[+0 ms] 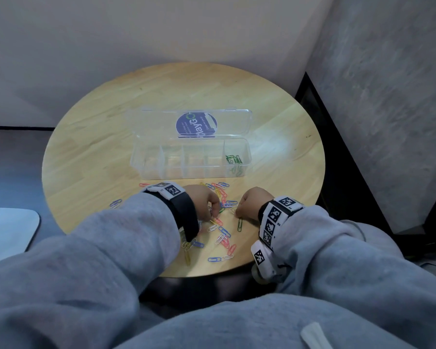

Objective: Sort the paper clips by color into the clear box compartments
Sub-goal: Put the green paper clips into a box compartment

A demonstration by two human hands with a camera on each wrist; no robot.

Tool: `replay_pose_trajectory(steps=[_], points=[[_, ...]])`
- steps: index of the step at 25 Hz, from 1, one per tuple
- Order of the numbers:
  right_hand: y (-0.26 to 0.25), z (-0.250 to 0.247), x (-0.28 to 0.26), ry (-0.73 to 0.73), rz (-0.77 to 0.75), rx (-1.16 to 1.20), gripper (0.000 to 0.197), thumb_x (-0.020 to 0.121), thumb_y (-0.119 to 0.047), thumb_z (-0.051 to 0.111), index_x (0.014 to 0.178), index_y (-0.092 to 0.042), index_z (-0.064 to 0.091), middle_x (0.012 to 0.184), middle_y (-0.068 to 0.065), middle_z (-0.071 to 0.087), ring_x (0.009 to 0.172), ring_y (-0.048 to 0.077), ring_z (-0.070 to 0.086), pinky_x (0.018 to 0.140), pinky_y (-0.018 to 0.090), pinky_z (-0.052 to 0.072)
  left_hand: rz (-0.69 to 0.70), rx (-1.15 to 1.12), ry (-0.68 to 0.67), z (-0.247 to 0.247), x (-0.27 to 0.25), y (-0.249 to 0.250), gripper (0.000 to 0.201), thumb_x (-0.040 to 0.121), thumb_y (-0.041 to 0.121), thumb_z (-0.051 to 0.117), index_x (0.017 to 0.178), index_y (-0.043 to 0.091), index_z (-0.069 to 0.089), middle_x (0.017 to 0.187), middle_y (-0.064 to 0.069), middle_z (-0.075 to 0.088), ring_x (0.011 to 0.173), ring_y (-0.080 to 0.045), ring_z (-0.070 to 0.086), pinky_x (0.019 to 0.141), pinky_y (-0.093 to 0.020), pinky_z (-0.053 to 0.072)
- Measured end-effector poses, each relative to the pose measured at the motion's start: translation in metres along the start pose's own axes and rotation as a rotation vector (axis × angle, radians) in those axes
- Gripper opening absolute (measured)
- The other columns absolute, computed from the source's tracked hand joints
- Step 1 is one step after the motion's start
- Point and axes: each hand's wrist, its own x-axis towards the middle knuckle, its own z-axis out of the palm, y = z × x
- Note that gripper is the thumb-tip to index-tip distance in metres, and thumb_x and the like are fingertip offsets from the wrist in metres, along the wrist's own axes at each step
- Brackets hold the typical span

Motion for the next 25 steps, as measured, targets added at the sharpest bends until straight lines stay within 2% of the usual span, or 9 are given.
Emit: replay_pose_trajectory(steps=[2, 5, 7, 10, 13, 15, 19, 22, 25], points=[[0.004, -0.007, -0.003, -0.05, 0.0, 0.068, 0.015, 0.078, -0.026, 0.068, 0.078, -0.011, 0.064, 0.073, 0.009, 0.059, 0.064, 0.019, 0.057, 0.06, 0.021, 0.042, 0.007, 0.076, -0.041, 0.003, 0.006, 0.002, 0.026, 0.077, 0.011, 0.064, 0.098, 0.024, 0.069, 0.079, 0.006, 0.053, 0.074, -0.013, 0.05, 0.053, -0.017, 0.034], [0.012, -0.019, -0.008, -0.112, -0.009, 0.233, 0.019, 0.083, -0.019, 0.064, 0.067, -0.015, 0.053, 0.059, 0.004, 0.049, 0.027, 0.007, 0.044, 0.041, 0.022, 0.036, 0.017, 0.136, -0.038, 0.008, 0.014, 0.002, 0.017, 0.077, 0.014, 0.066, 0.087, 0.027, 0.063, 0.089, 0.005, 0.057, 0.08, -0.014, 0.052, 0.054, -0.02, 0.036], [0.019, -0.022, -0.007, -0.169, 0.016, 0.459, 0.02, 0.085, -0.01, 0.057, 0.067, -0.013, 0.049, 0.057, 0.006, 0.041, 0.034, 0.016, 0.037, 0.039, 0.02, 0.025, 0.024, 0.15, -0.022, 0.009, 0.016, 0.002, 0.013, 0.078, 0.015, 0.066, 0.083, 0.025, 0.06, 0.087, 0.006, 0.057, 0.079, -0.014, 0.051, 0.052, -0.019, 0.035], [0.024, -0.022, -0.006, -0.226, 0.06, 0.693, 0.021, 0.085, -0.004, 0.048, 0.065, -0.011, 0.046, 0.06, 0.006, 0.039, 0.048, 0.017, 0.032, 0.041, 0.016, 0.022, 0.017, 0.097, -0.019, 0.011, 0.016, -0.001, 0.01, 0.079, 0.015, 0.063, 0.079, 0.023, 0.057, 0.08, 0.007, 0.057, 0.078, -0.014, 0.052, 0.052, -0.016, 0.035], [0.023, -0.021, -0.005, -0.223, 0.035, 0.829, 0.027, 0.086, 0.003, 0.043, 0.062, -0.011, 0.039, 0.062, 0.01, 0.042, 0.05, 0.018, 0.035, 0.037, 0.015, 0.026, -0.027, -0.123, 0.018, 0.009, 0.013, -0.013, 0.014, 0.079, 0.014, 0.06, 0.069, 0.022, 0.054, 0.073, 0.005, 0.056, 0.072, -0.014, 0.05, 0.059, -0.021, 0.04], [0.021, -0.019, -0.006, -0.23, 0.01, 0.901, 0.03, 0.086, 0.007, 0.041, 0.062, -0.01, 0.035, 0.065, 0.012, 0.046, 0.052, 0.019, 0.037, 0.034, 0.016, 0.032, -0.07, -0.404, 0.032, 0.003, 0.011, -0.02, 0.022, 0.081, 0.01, 0.057, 0.064, 0.02, 0.048, 0.066, 0.003, 0.053, 0.065, -0.015, 0.046, 0.06, -0.024, 0.039], [0.018, -0.015, -0.007, -0.234, -0.004, 0.963, 0.031, 0.086, 0.011, 0.04, 0.064, -0.01, 0.035, 0.067, 0.015, 0.049, 0.051, 0.02, 0.041, 0.036, 0.02, 0.035, -0.168, -0.995, 0.125, -0.014, 0.0, -0.022, 0.029, 0.085, -0.006, 0.039, 0.062, 0.011, 0.037, 0.065, -0.008, 0.056, 0.049, -0.014, 0.042, 0.038, -0.016, 0.033], [0.012, -0.017, -0.01, -0.23, 0.024, 0.98, 0.026, 0.092, 0.005, 0.033, 0.074, -0.008, 0.045, 0.067, 0.011, 0.043, 0.051, 0.018, 0.038, 0.04, 0.021, 0.035, -0.172, -1.219, 0.195, -0.02, -0.007, -0.026, 0.033, 0.084, -0.01, 0.03, 0.06, 0.012, 0.033, 0.063, -0.01, 0.051, 0.041, -0.012, 0.039, 0.034, -0.013, 0.029], [0.008, -0.02, -0.015, -0.259, 0.059, 0.955, 0.03, 0.091, 0.003, 0.025, 0.078, -0.008, 0.05, 0.066, 0.006, 0.037, 0.053, 0.014, 0.034, 0.045, 0.021, 0.032, -0.224, -1.331, 0.252, -0.02, -0.009, -0.029, 0.031, 0.084, -0.007, 0.029, 0.064, 0.012, 0.042, 0.06, -0.007, 0.044, 0.038, -0.009, 0.036, 0.035, -0.012, 0.027]])
